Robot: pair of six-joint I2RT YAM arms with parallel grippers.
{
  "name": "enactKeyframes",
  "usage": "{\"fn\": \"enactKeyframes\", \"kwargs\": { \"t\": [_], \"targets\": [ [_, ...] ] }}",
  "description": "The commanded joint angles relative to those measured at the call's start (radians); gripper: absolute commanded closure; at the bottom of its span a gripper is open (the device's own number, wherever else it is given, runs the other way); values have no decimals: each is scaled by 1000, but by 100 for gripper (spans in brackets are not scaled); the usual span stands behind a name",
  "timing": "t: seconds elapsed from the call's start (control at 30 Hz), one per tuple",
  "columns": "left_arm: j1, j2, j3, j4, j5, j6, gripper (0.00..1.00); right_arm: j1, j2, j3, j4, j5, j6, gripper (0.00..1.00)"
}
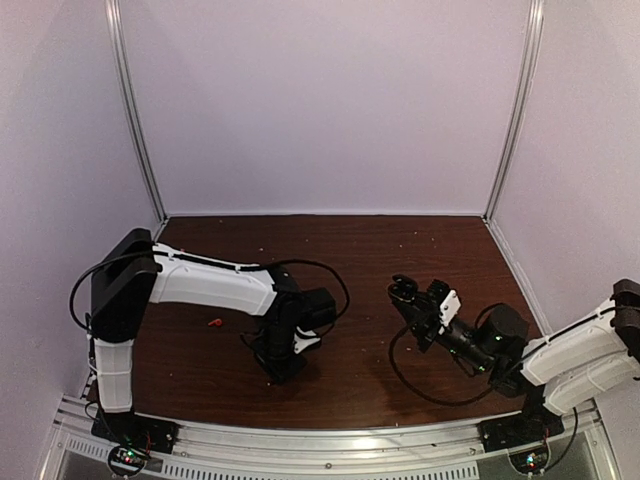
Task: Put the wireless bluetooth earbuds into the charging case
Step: Pick up the right earbud.
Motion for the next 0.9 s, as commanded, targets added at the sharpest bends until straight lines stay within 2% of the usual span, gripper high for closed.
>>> {"fn": "enactKeyframes", "kwargs": {
  "t": [0.0, 0.1, 0.37, 0.87],
  "targets": [
    [-16, 59, -9, 27, 26, 3, 76, 17, -44, -13, -51, 12, -185, 100],
    [-16, 60, -10, 29, 24, 5, 82, 33, -74, -20, -64, 8, -228, 100],
    [-16, 39, -15, 73, 52, -12, 88, 84, -91, -29, -72, 18, -280, 100],
    [16, -103, -68, 200, -13, -83, 92, 86, -97, -37, -49, 56, -253, 100]
  ]
}}
